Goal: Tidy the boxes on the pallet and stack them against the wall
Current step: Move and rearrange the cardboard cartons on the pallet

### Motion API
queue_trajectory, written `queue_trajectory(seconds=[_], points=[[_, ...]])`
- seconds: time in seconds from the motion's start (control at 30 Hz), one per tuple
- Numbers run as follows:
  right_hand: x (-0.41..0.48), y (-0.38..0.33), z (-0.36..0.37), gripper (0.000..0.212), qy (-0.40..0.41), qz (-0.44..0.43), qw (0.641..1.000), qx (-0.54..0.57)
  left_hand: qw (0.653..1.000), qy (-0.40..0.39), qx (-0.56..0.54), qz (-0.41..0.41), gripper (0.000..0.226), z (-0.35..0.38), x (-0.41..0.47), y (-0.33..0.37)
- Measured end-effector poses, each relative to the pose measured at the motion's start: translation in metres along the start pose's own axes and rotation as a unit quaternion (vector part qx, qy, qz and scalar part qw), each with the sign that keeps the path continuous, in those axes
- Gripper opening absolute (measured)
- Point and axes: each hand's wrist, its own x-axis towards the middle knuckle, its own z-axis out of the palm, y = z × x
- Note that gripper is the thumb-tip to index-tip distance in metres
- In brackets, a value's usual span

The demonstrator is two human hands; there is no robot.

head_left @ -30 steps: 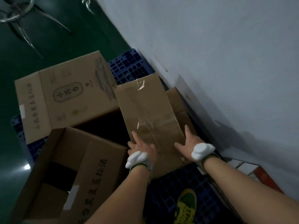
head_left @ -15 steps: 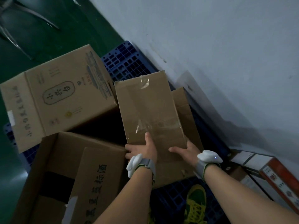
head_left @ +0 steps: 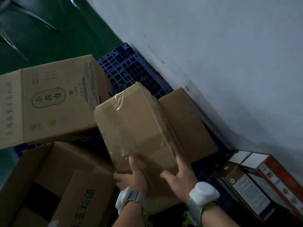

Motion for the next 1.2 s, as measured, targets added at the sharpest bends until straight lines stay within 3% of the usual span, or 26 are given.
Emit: queue_trajectory(seconds=[0.13,0.33,0.4,0.47,0.57,0.63,0.77,0.87,1.0,1.13,1.2], points=[[-0.029,0.004,0.036,0.096,0.036,-0.031,0.989,-0.14,0.998,-0.028,0.053,-0.004,0.086,-0.015,0.018,-0.026],[-0.038,0.023,0.083,0.082,0.091,-0.036,0.974,-0.204,0.99,-0.048,0.133,0.015,0.08,-0.032,0.016,-0.032],[-0.032,0.031,0.087,0.064,0.115,-0.098,0.971,-0.184,0.988,-0.061,0.112,0.088,0.098,-0.027,-0.001,-0.023],[-0.02,0.049,0.083,0.058,0.111,-0.157,0.963,-0.191,0.977,-0.09,0.095,0.17,0.121,-0.016,-0.022,-0.008],[0.001,0.063,0.072,0.042,0.126,-0.249,0.944,-0.176,0.977,-0.069,0.105,0.173,0.125,-0.005,-0.038,0.011],[0.01,0.064,0.063,0.046,0.1,-0.265,0.942,-0.179,0.98,-0.045,0.11,0.162,0.121,0.0,-0.04,0.015],[0.03,0.072,0.038,0.066,0.014,-0.15,0.964,-0.219,0.98,-0.032,0.106,0.163,0.12,0.0,-0.042,0.015],[0.055,0.099,0.015,0.051,0.042,0.015,0.97,-0.24,0.978,-0.043,0.11,0.17,0.12,0.004,-0.039,0.012],[0.106,0.133,-0.018,0.055,0.087,0.206,0.974,-0.035,0.977,-0.043,0.112,0.175,0.12,0.007,-0.032,0.009],[0.166,0.18,-0.039,0.063,0.104,0.283,0.952,0.054,0.978,-0.033,0.117,0.17,0.123,0.011,-0.026,0.006],[0.199,0.217,-0.038,0.08,0.074,0.295,0.945,0.123,0.978,-0.022,0.119,0.172,0.123,0.012,-0.025,0.004]])
